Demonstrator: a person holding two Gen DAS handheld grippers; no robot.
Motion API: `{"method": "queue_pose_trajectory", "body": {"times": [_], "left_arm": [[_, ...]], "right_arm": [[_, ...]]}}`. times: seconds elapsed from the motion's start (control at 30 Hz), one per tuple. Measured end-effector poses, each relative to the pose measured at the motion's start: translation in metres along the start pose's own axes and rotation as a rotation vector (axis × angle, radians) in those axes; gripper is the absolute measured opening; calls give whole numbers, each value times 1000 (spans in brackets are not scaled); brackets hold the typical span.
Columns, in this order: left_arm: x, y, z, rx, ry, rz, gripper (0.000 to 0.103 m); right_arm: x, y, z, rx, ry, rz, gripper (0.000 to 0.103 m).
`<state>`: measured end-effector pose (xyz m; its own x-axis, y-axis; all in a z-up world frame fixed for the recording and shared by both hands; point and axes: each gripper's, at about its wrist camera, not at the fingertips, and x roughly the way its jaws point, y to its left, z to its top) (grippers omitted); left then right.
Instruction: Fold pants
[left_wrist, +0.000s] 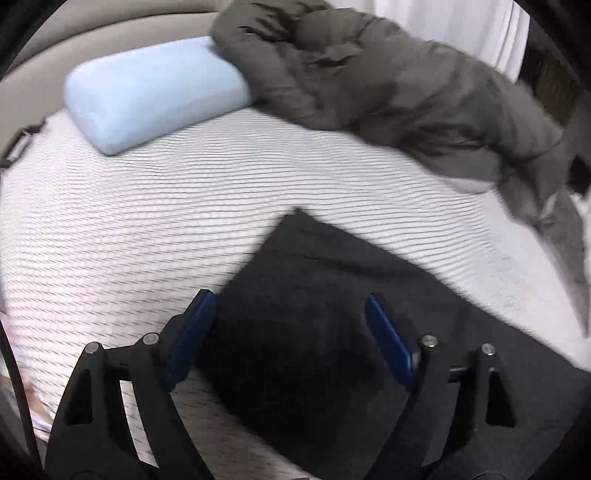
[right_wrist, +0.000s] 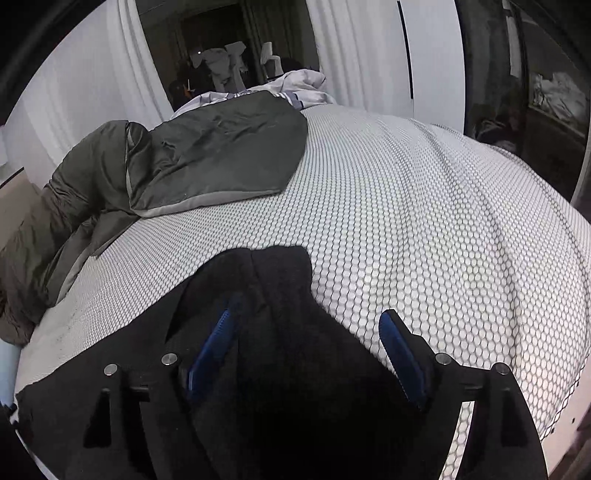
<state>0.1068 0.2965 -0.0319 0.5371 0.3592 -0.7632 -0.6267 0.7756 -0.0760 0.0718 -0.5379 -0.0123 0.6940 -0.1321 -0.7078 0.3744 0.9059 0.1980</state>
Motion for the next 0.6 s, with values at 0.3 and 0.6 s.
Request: {"method": "queue_pose_trajectory", "body": {"times": [0.3,0.6], "left_arm": [[18,15,1,-8,-8,-76,30],[33,2,13,-19,10,39,45]], "right_arm": [[6,11,-11,-18,25,-10,83],[11,10,-12,-42,38,-18,83]]}}
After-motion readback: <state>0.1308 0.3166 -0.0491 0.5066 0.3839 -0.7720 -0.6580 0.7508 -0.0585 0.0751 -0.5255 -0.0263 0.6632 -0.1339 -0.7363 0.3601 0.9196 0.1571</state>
